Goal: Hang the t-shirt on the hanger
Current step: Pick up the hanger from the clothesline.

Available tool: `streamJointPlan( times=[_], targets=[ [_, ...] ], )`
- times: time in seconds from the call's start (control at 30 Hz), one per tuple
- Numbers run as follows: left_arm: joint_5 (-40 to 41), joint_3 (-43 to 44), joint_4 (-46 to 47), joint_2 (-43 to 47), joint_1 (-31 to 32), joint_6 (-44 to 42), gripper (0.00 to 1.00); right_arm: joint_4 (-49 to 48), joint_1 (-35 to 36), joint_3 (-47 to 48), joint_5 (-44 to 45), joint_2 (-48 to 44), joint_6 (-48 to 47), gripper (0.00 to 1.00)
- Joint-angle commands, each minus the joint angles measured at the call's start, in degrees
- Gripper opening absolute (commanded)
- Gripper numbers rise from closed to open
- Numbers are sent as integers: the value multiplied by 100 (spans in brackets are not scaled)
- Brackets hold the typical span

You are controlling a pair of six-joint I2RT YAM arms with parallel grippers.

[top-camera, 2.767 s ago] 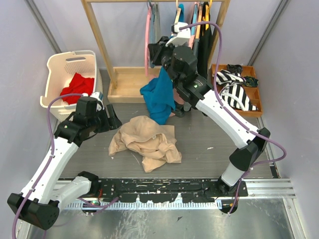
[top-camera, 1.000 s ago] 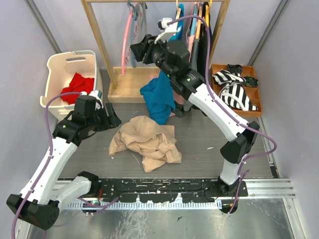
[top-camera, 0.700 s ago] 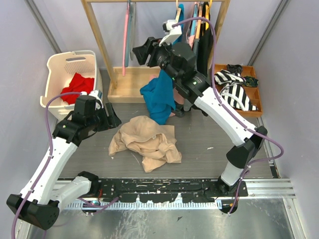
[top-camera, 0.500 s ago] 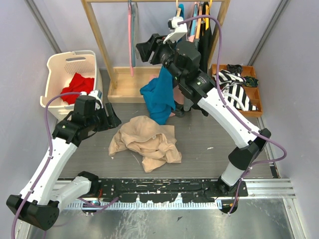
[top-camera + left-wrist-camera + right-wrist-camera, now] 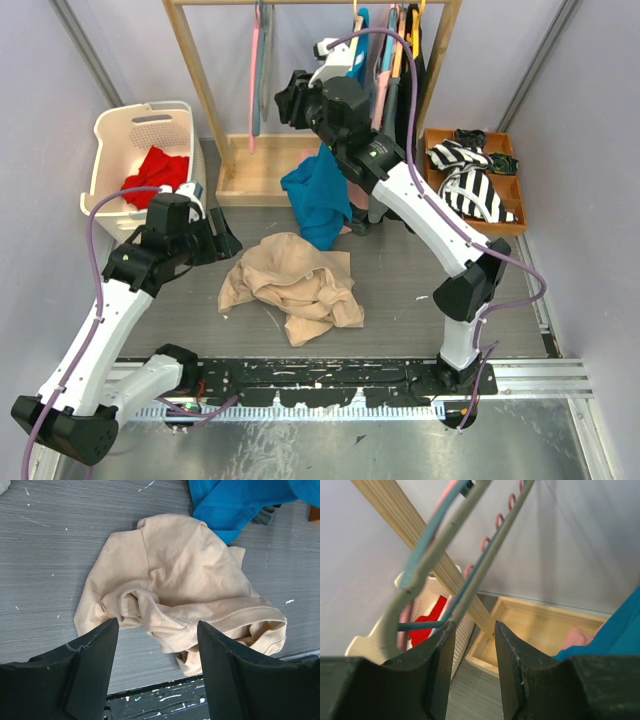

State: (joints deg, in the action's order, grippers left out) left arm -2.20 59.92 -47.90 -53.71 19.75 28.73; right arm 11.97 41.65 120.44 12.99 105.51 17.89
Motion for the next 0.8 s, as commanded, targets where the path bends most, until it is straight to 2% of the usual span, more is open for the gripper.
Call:
streamJointPlan(
  times=[0.0,0.13,0.27,0.47,0.6,0.77],
  targets=[
    [45,146,-75,66,-26,-42,71,-17,-96,369,136,48,-35,43],
    [50,143,-61,52,-20,-42,71,-97,-122,252,5,-11,10,48],
    [63,140,-61,51,-25,-58,71,-87,-98,34,9,-285,-52,48],
    [24,152,-15,23,-26,-43,72,-276,-90,-891,133,-1002,-134,52],
    [16,151,-9,2,-24,-34,73,-540,-67,-1357,-255,-1310,-137,54],
    [42,119,19,-46,-26,-43,79,-715,45,-1433,-640,-1422,-167,58]
  ],
)
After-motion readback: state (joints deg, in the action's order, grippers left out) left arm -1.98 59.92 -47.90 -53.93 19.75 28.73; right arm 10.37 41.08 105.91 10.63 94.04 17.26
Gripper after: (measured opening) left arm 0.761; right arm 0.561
